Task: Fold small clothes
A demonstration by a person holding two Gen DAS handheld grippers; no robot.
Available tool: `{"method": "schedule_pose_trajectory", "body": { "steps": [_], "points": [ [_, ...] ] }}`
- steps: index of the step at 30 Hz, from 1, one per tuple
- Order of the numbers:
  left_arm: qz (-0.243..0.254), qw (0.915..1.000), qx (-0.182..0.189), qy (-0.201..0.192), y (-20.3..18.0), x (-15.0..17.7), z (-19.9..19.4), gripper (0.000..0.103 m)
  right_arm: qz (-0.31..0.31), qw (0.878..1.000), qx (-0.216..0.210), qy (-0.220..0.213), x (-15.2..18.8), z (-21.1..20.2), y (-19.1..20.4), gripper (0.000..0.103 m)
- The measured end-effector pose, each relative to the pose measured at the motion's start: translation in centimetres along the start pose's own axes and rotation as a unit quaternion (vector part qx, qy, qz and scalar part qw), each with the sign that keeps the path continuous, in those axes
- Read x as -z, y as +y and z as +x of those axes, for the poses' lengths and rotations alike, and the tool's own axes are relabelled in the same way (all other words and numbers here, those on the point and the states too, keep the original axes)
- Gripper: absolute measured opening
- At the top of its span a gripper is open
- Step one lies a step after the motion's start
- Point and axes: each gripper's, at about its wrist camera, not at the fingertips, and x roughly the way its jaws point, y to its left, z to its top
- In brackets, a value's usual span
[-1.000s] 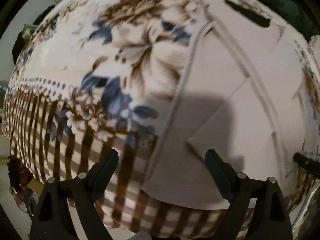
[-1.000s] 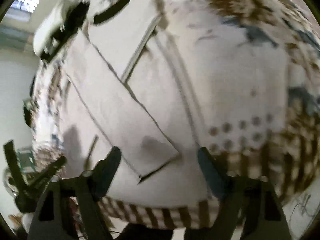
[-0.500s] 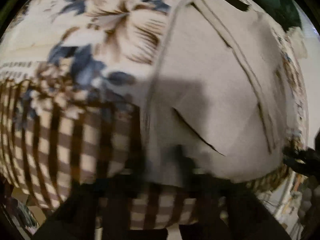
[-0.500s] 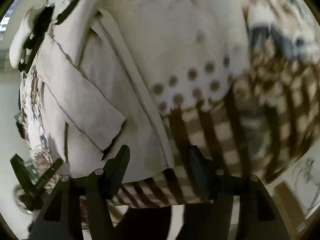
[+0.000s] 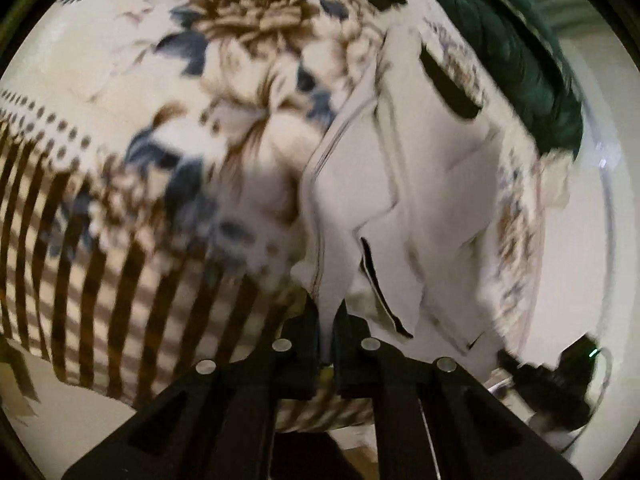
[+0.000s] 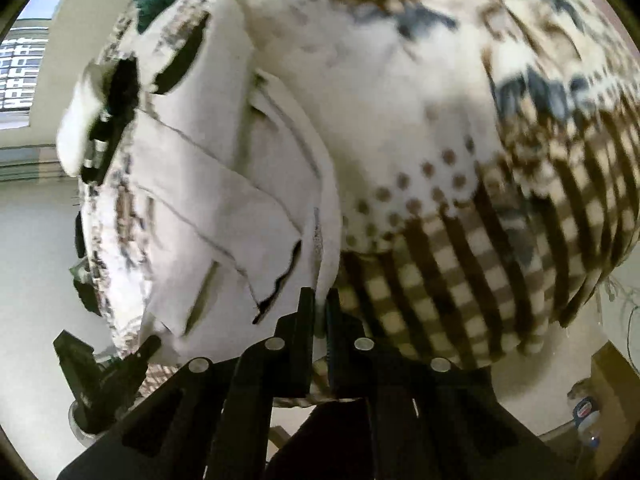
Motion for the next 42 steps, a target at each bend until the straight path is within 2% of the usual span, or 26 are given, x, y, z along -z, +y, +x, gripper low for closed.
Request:
{"method": "schedule_pose_trajectory", "body": {
  "steps": [3, 6, 10, 13, 14, 15, 16, 18, 21, 23, 25, 26, 27, 28, 29, 30, 31, 34, 36, 37, 38, 39, 40, 41, 42],
  "points": [
    [-0.016, 0.9997, 0.017, -0.012, -1.7, -4.2, 0.2, 0.003, -0.009, 1.0, -0.005, -0.012, -2.1, -1.5, 2.3, 0.005],
    [-0.018, 0.9993, 0.015, -0.028, -4.0, -9.5, 2.5, 0.003, -0.028, 0.999, 0.005, -0.035, -5.7, -2.2, 4.6, 0.005],
    [-0.019, 0.9993, 0.012, -0.029, -5.3, -15.7, 5.7, 0.005, -0.029, 0.998, 0.003, -0.059, -12.4, -1.2, 6.6, 0.005],
    [-0.06, 0.9969, 0.049, -0.014, -4.8, -18.9, 7.4, 0.008, -0.015, 0.998, -0.019, -0.056, -17.6, 1.0, 7.0, 0.006],
    [-0.073, 0.9951, 0.063, -0.023, -4.2, -19.2, 6.9, 0.009, -0.01, 0.998, -0.031, -0.053, -19.4, 1.6, 7.1, 0.009],
    [-0.077, 0.9938, 0.067, -0.042, -3.8, -19.3, 6.0, 0.011, -0.003, 0.998, -0.036, -0.046, -20.2, 2.1, 7.1, 0.023],
    [-0.075, 0.9937, 0.06, -0.058, -3.6, -19.2, 5.2, 0.016, 0.007, 0.998, -0.053, -0.04, -21.1, 2.0, 6.8, 0.044],
    [-0.06, 0.9939, 0.044, -0.082, -3.6, -18.8, 4.0, 0.022, -0.003, 0.996, -0.06, -0.061, -21.5, 1.1, 6.5, 0.059],
    [-0.016, 0.9964, -0.002, -0.084, -4.5, -17.8, 4.0, 0.024, -0.042, 0.997, -0.023, -0.066, -21.1, 0.5, 6.3, 0.059],
    [0.015, 0.9972, -0.025, -0.068, -5.4, -17.9, 5.6, 0.025, -0.059, 0.997, 0.001, -0.051, -20.9, 1.3, 6.2, 0.059],
    [0.054, 0.9955, -0.065, -0.043, -6.5, -17.8, 8.1, 0.025, -0.065, 0.997, 0.006, -0.038, -20.9, 2.4, 5.9, 0.059],
    [0.066, 0.9944, -0.073, -0.039, -7.0, -18.0, 9.1, 0.024, -0.068, 0.997, 0.006, -0.034, -21.1, 3.1, 5.9, 0.059],
    [0.081, 0.9917, -0.09, -0.043, -7.4, -18.0, 10.0, 0.024, -0.07, 0.997, 0.005, -0.03, -21.3, 3.8, 5.9, 0.058],
    [0.092, 0.9901, -0.092, -0.053, -7.6, -18.0, 10.4, 0.019, -0.072, 0.997, 0.0, -0.029, -21.7, 4.5, 6.2, 0.047],
    [0.104, 0.9875, -0.103, -0.059, -7.7, -18.1, 10.9, 0.006, -0.076, 0.997, -0.005, -0.032, -21.9, 4.9, 6.4, 0.035],
    [0.113, 0.9843, -0.125, -0.053, -7.6, -18.3, 11.7, 0.005, -0.08, 0.996, -0.004, -0.032, -22.1, 5.4, 6.7, 0.005],
    [0.112, 0.9838, -0.132, -0.047, -7.2, -18.4, 12.2, 0.005, -0.078, 0.996, 0.006, -0.034, -22.1, 5.7, 6.8, 0.003],
    [0.084, 0.9889, -0.121, -0.019, -5.9, -19.4, 12.6, 0.007, -0.078, 0.994, 0.057, -0.043, -22.2, 6.4, 6.3, 0.003],
    [0.088, 0.9895, -0.114, -0.017, -6.9, -20.2, 10.9, 0.007, -0.069, 0.996, 0.063, -0.009, -22.4, 7.4, 5.8, 0.003],
    [0.09, 0.9895, -0.11, -0.025, -7.4, -20.6, 10.0, 0.011, -0.066, 0.996, 0.064, 0.002, -22.7, 7.5, 5.9, 0.005],
    [0.095, 0.9891, -0.106, -0.037, -8.3, -21.1, 9.0, 0.024, -0.064, 0.996, 0.064, 0.006, -23.0, 7.2, 6.0, 0.007],
    [0.106, 0.9887, -0.093, -0.051, -9.4, -22.0, 8.0, 0.032, -0.064, 0.996, 0.062, 0.006, -23.3, 6.9, 6.2, 0.014],
    [0.116, 0.9879, -0.084, -0.059, -10.3, -22.9, 7.7, 0.053, -0.065, 0.996, 0.058, -0.004, -23.9, 6.0, 6.8, 0.03],
    [0.124, 0.9867, -0.082, -0.065, -11.0, -23.7, 7.7, 0.066, -0.07, 0.996, 0.058, -0.018, -24.6, 5.2, 7.4, 0.041],
    [0.138, 0.9841, -0.085, -0.073, -12.0, -25.2, 8.1, 0.066, -0.075, 0.995, 0.057, -0.032, -25.1, 4.6, 8.0, 0.052]
  ]
}}
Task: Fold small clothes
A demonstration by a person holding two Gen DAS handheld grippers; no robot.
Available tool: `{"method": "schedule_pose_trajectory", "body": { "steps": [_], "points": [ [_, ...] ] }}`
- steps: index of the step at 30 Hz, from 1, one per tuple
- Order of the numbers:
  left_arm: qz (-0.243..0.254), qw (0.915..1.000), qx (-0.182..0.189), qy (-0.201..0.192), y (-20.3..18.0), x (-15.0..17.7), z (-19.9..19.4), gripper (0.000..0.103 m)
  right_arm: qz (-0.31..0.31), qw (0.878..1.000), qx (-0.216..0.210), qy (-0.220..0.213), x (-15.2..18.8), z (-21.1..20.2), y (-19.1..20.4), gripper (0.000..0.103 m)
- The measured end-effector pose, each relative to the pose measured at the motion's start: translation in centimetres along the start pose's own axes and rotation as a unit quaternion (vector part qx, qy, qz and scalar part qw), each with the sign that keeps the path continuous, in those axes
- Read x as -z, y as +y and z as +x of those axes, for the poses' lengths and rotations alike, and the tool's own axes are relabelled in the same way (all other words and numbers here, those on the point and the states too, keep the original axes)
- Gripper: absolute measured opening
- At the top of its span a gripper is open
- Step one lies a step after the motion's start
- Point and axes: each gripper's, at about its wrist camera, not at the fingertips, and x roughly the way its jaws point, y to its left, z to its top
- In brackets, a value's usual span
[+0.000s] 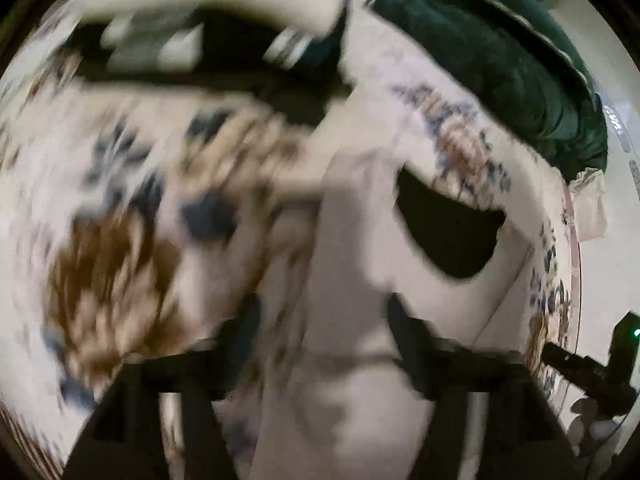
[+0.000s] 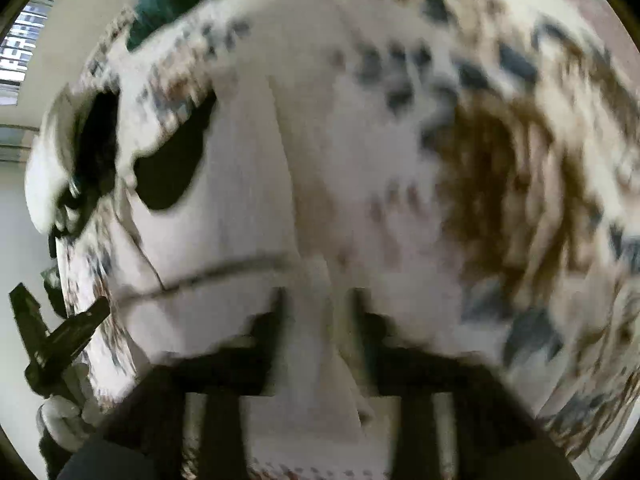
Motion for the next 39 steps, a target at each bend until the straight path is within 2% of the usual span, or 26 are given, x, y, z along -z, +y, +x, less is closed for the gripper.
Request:
{"method": "schedule_pose_trajectory", "body": {
  "steps": [2, 5, 8, 10, 12, 13, 14, 16, 17, 24, 26, 29, 33, 35, 39],
  "points": [
    [0.03, 0.9995, -0.013, 0.001, -1.3, -2.8, 1.9, 0.066, -0.016, 0.999, -0.002, -0.027, -2.6, -0.7, 1.5, 0.052],
    [0.085, 0.9954, -0.04, 0.019, -3.1, -6.0, 5.7, 0.066, -0.022, 0.999, 0.001, -0.037, -6.9, 0.6, 3.3, 0.053],
    [0.134, 0.9877, -0.064, 0.047, -4.3, -7.3, 9.1, 0.065, -0.053, 0.998, 0.024, -0.038, -11.1, 2.6, 5.2, 0.053],
    [0.158, 0.9834, -0.066, 0.059, -5.2, -7.8, 10.6, 0.064, -0.081, 0.995, 0.048, -0.024, -13.8, 4.5, 6.7, 0.053],
    [0.181, 0.9805, -0.062, 0.047, -5.8, -7.8, 10.8, 0.04, -0.106, 0.993, 0.059, -0.005, -15.8, 6.3, 8.0, 0.053],
    [0.188, 0.9792, -0.06, 0.046, -6.0, -7.7, 10.6, 0.009, -0.114, 0.992, 0.06, 0.003, -16.3, 6.9, 8.4, 0.052],
    [0.192, 0.9793, -0.049, 0.043, -6.1, -7.5, 10.2, 0.007, -0.121, 0.991, 0.058, 0.008, -16.7, 7.3, 8.8, 0.049],
    [0.195, 0.98, -0.034, 0.02, -6.1, -6.8, 8.7, 0.007, -0.139, 0.989, 0.059, -0.003, -17.1, 7.4, 9.7, 0.004],
    [0.194, 0.9804, -0.029, 0.013, -5.9, -6.4, 7.9, 0.006, -0.151, 0.986, 0.069, -0.013, -17.0, 7.2, 10.2, 0.005],
    [0.157, 0.986, 0.003, -0.057, -4.5, -2.7, -1.3, 0.006, -0.151, 0.986, 0.032, -0.064, -14.1, 1.8, 11.0, 0.004],
    [0.146, 0.9868, 0.01, -0.07, -5.2, -2.7, -2.3, 0.006, -0.146, 0.986, 0.018, -0.078, -12.5, -0.2, 10.8, 0.004],
    [0.126, 0.9881, 0.022, -0.085, -4.8, -0.6, -5.5, 0.006, -0.137, 0.986, -0.003, -0.095, -9.3, -3.1, 10.4, 0.004],
    [0.09, 0.992, 0.027, -0.084, -3.6, 4.8, -8.3, 0.006, -0.119, 0.986, -0.03, -0.11, -3.2, -6.6, 8.5, 0.004],
    [0.081, 0.9934, 0.024, -0.077, -2.7, 7.4, -8.4, 0.006, -0.106, 0.987, -0.046, -0.115, 0.6, -7.7, 6.8, 0.004],
    [0.061, 0.9976, 0.016, -0.029, -0.3, 13.7, -6.5, 0.006, -0.094, 0.989, -0.049, -0.101, 6.8, -7.4, 4.3, 0.004]
  ]
}}
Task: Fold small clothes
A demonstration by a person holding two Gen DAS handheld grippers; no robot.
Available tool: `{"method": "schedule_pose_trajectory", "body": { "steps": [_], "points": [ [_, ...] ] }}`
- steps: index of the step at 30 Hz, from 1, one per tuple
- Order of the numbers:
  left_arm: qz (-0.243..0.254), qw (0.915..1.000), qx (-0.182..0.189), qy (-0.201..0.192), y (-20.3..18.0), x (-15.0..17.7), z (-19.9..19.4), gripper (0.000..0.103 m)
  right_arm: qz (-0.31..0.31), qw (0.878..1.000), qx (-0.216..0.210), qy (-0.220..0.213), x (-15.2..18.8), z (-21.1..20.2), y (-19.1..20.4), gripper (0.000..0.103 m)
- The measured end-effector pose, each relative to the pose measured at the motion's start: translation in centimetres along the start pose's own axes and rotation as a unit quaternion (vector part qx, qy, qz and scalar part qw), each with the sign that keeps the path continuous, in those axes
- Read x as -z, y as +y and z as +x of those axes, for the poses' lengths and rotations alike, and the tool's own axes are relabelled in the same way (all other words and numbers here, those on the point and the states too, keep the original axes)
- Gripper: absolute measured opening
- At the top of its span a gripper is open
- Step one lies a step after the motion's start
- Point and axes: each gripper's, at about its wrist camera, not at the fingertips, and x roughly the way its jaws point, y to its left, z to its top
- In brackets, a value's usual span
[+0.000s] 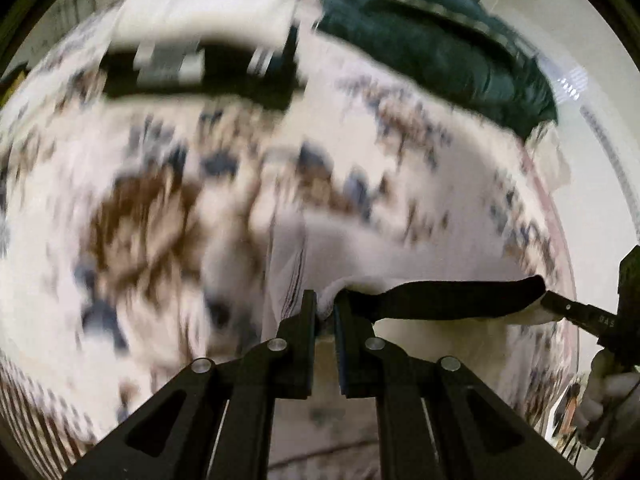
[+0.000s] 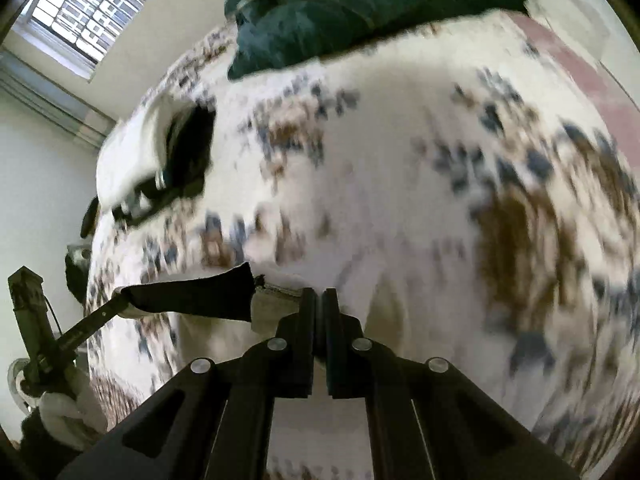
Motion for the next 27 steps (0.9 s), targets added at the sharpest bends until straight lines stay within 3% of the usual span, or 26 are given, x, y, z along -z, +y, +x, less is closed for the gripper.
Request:
{"method": "schedule_pose_trajectory", "body": {
  "steps": [5, 8, 11, 13, 15, 18, 21, 23, 24, 25, 26, 27],
  "points": [
    [0.01, 0.9985, 0.006, 0.054, 1.7, 5.3, 2.8, 0.011, -0.009, 0.998, 0.018, 0.053, 6.7, 2.3, -2.4, 0.004],
    [-0.002, 0.9969, 0.038, 0.068, 2.6, 7.1, 1.8, 0.016, -0.018, 0.996, 0.021, 0.083, 7.9, 3.6, -3.4, 0.005],
    [-0.04, 0.9955, 0.054, 0.066, 4.0, 7.5, -0.4, 0.023, -0.007, 0.993, 0.027, 0.117, 8.7, 3.6, -4.5, 0.024],
    [-0.081, 0.993, 0.061, 0.061, 5.1, 7.2, -1.1, 0.023, 0.018, 0.993, 0.023, 0.117, 9.0, 2.3, -5.4, 0.051],
    [-0.127, 0.9871, 0.082, 0.052, 5.9, 6.3, -0.9, 0.025, 0.055, 0.993, 0.007, 0.107, 9.1, 1.1, -6.4, 0.052],
    [-0.154, 0.9835, 0.083, 0.048, 6.0, 4.5, 1.1, 0.026, 0.12, 0.987, -0.028, 0.099, 8.9, 0.9, -7.5, 0.054],
    [-0.159, 0.9834, 0.068, 0.055, 5.7, 2.4, 3.9, 0.026, 0.166, 0.979, -0.043, 0.107, 8.4, 2.9, -8.1, 0.054],
    [-0.159, 0.985, 0.053, 0.04, 5.5, 1.8, 4.6, 0.022, 0.185, 0.977, -0.038, 0.099, 7.8, 4.0, -8.2, 0.054],
    [-0.153, 0.9866, 0.048, 0.029, 5.2, 1.8, 4.6, 0.014, 0.187, 0.978, -0.04, 0.084, 7.5, 4.2, -8.1, 0.054],
    [-0.146, 0.988, 0.041, 0.026, 5.0, 1.9, 4.5, 0.006, 0.187, 0.979, -0.04, 0.07, 6.9, 4.2, -7.8, 0.047],
    [-0.143, 0.9887, 0.038, 0.023, 5.0, 2.1, 4.4, 0.006, 0.185, 0.98, -0.039, 0.057, 6.5, 4.3, -7.6, 0.038],
    [-0.14, 0.9893, 0.035, 0.018, 4.9, 2.5, 4.0, 0.006, 0.182, 0.981, -0.033, 0.051, 5.9, 4.4, -7.2, 0.007]
  ]
}}
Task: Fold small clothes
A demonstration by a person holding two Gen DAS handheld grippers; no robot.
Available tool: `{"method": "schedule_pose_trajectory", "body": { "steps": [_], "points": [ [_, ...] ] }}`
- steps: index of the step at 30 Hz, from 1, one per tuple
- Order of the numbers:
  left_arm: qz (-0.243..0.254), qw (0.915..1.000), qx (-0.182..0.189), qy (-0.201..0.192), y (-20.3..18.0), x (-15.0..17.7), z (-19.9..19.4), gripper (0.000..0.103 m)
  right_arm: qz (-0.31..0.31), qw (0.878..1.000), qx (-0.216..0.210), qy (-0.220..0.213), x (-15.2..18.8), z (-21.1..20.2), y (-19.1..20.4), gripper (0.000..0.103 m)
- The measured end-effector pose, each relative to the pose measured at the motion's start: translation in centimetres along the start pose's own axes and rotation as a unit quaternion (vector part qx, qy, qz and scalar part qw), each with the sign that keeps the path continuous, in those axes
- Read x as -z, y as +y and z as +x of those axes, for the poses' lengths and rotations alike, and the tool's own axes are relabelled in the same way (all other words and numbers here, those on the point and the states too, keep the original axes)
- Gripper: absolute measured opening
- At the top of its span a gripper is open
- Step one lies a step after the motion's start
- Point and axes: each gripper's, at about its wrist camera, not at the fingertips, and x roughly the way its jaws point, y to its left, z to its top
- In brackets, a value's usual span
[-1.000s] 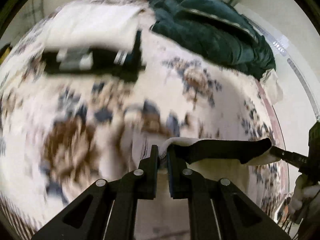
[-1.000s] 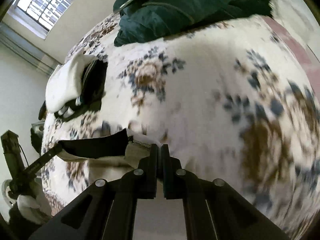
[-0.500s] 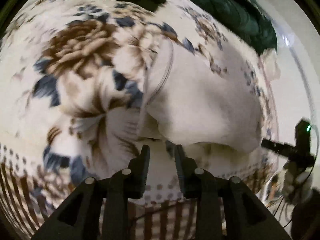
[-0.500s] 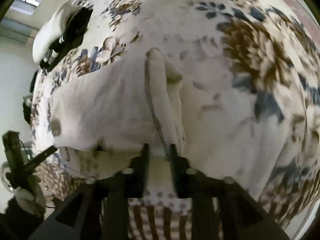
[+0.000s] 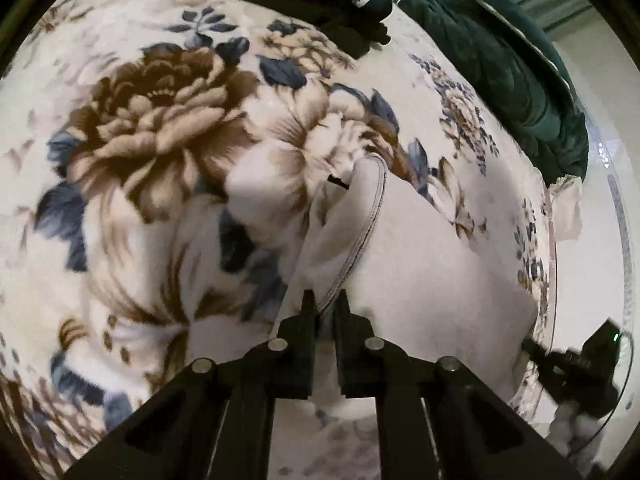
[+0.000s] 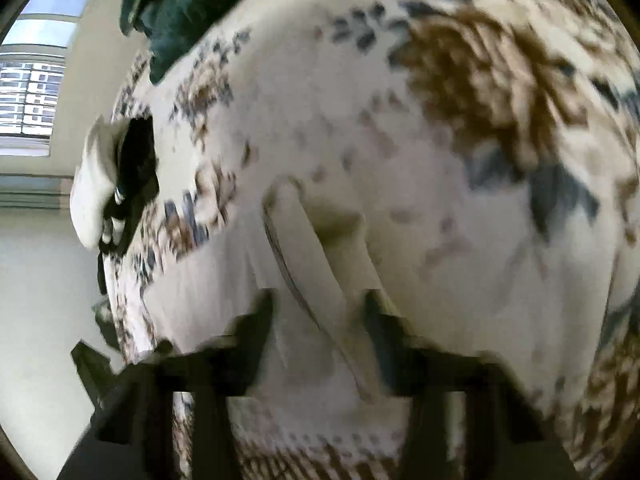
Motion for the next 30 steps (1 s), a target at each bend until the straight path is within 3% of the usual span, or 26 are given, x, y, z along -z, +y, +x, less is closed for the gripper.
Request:
{"method": "schedule_pose_trajectory", "body": {
  "steps": [2, 5, 9, 11, 12, 13, 17, 18, 19, 20, 23, 26, 27, 28, 29, 30],
  "points": [
    [0.006, 0.9998, -0.013, 0.015, 0.4, 0.7, 0.2, 0.006, -0.006, 1.0, 0.01, -0.008, -0.8, 0.0, 0.8, 0.006],
    [0.009, 0.9984, 0.01, 0.054, 0.7, 1.3, -0.4, 0.011, -0.023, 0.998, 0.051, -0.013, -1.9, 0.1, 1.1, 0.005],
    [0.036, 0.9983, 0.018, 0.041, -1.0, -0.2, -3.1, 0.024, -0.035, 0.998, 0.048, 0.035, -3.1, 0.6, 1.6, 0.01],
    [0.038, 0.9985, 0.033, 0.022, -2.0, -2.1, -3.8, 0.025, -0.039, 0.998, 0.034, 0.035, -3.4, -0.2, 2.0, 0.031],
    [0.037, 0.9986, 0.037, 0.012, -2.3, -3.2, -3.7, 0.025, -0.042, 0.998, 0.032, 0.025, -3.6, -0.7, 2.4, 0.053],
    [0.037, 0.9986, 0.038, 0.007, -2.6, -3.9, -3.3, 0.025, -0.044, 0.999, 0.026, 0.01, -3.9, -1.1, 2.8, 0.06],
    [0.038, 0.9987, 0.018, 0.029, -3.6, -7.6, 1.7, 0.022, -0.042, 0.999, 0.016, 0.015, -5.1, 0.7, 3.6, 0.06],
    [0.039, 0.9988, 0.016, 0.023, -3.6, -8.1, 2.8, 0.022, -0.04, 0.999, 0.013, 0.014, -5.2, 1.0, 3.5, 0.053],
    [0.044, 0.9989, 0.009, 0.015, -3.4, -8.1, 3.1, 0.013, -0.035, 0.999, 0.008, 0.013, -5.6, 1.7, 3.6, 0.024],
    [0.056, 0.9984, -0.004, 0.009, -3.3, -8.4, 3.7, 0.005, -0.035, 0.999, 0.011, 0.016, -5.7, 2.0, 3.5, 0.012],
    [0.059, 0.9976, -0.024, 0.028, -2.1, -8.6, 5.4, 0.006, -0.036, 0.999, 0.039, -0.013, -6.6, 2.3, 3.6, 0.011],
    [0.036, 0.9983, 0.012, 0.045, -1.1, -8.8, 4.9, 0.008, -0.029, 0.999, 0.042, 0.007, -7.4, 3.6, 2.9, 0.011],
    [0.027, 0.9982, 0.028, 0.046, -0.9, -8.8, 4.2, 0.01, -0.031, 0.999, 0.039, 0.019, -7.6, 4.0, 2.8, 0.011],
    [0.02, 0.9976, 0.049, 0.045, -0.6, -8.7, 3.4, 0.019, -0.03, 0.999, 0.036, 0.024, -7.7, 4.0, 2.8, 0.014],
    [0.016, 0.9971, 0.062, 0.042, -0.4, -8.5, 2.7, 0.041, -0.024, 0.999, 0.026, 0.03, -7.8, 3.8, 2.6, 0.019],
    [0.01, 0.9969, 0.068, 0.04, 0.1, -8.1, 2.4, 0.055, -0.018, 0.999, 0.018, 0.036, -7.8, 3.5, 2.3, 0.036]
  ]
}}
